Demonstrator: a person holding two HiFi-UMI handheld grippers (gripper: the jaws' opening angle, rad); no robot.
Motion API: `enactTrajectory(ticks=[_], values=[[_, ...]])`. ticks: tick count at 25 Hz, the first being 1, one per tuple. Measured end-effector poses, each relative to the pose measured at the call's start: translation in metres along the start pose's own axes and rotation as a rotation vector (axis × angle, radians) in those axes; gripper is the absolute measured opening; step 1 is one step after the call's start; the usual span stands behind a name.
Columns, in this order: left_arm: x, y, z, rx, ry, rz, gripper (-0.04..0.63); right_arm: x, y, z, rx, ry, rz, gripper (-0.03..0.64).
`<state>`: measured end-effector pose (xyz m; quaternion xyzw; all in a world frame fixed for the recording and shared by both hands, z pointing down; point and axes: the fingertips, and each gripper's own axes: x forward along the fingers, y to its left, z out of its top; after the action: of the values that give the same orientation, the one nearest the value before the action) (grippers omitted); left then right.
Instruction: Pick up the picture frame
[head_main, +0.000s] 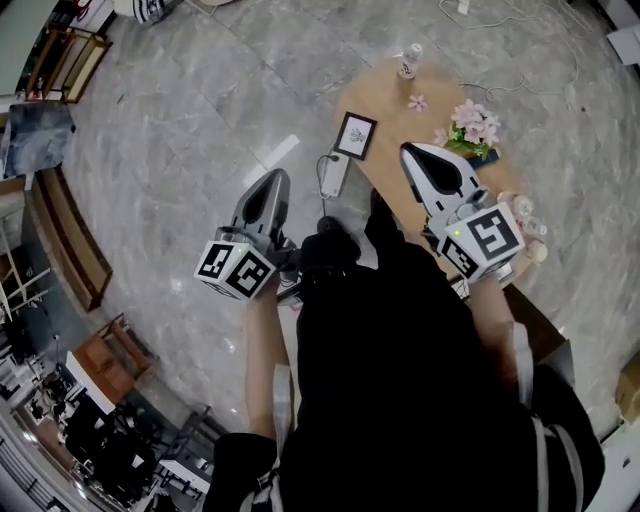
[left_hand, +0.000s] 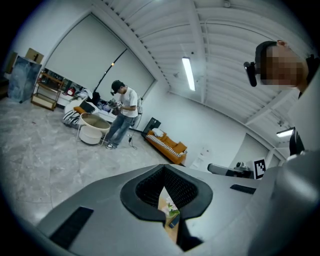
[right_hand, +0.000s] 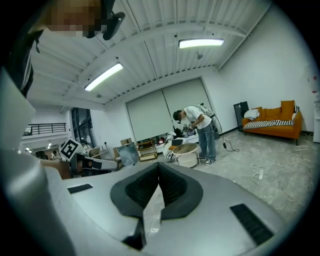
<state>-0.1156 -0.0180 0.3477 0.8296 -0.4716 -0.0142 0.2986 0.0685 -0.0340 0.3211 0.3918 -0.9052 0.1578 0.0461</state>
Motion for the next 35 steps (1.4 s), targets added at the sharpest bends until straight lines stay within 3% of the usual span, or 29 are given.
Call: enactTrajectory(ticks=[6, 22, 35], values=[[0.026, 0.020, -0.009, -0.036, 0.044, 0.017, 0.014, 0.014, -0.022, -0.013, 0.034, 0.038, 0.003, 0.014], [0.122, 0.098, -0.095, -0.071, 0.189, -0.099, 0.014, 0.055, -0.039, -0.076, 0.053, 0.127, -0.064, 0.012], [0.162, 0.188, -0.209, -0.269, 0.281, -0.148, 0.028, 0.092, -0.040, -0.146, 0.108, 0.233, -0.154, 0.014]])
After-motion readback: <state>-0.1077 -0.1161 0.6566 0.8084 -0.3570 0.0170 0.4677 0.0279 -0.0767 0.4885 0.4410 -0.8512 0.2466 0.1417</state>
